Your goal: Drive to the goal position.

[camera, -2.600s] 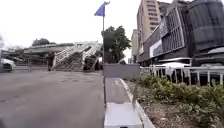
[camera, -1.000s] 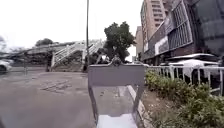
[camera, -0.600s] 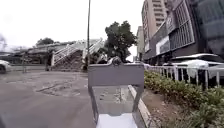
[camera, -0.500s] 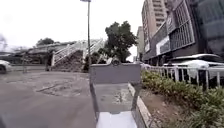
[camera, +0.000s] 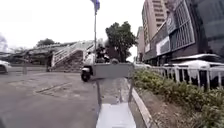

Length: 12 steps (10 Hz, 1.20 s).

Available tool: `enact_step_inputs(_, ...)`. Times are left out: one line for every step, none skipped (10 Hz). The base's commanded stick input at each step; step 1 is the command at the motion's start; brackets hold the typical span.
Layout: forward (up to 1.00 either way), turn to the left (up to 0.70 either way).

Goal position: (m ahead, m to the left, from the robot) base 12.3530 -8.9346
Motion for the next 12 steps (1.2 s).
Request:
enact_step_inputs(0.45, 0.03)
enact_step_inputs(0.45, 0.03)
enact_step_inputs(0.45, 0.03)
enact_step_inputs(0.45, 0.03)
enact_step_inputs(0.45, 0.03)
enact_step_inputs(0.45, 0.03)
enact_step_inputs(0.41, 0.03)
enact_step_inputs(0.04, 0.02)
enact_step_inputs(0.03, 0.01)
enact_step_inputs(0.03, 0.01)
enact_step_inputs(0.03, 0.01)
enact_step_inputs(0.03, 0.01)
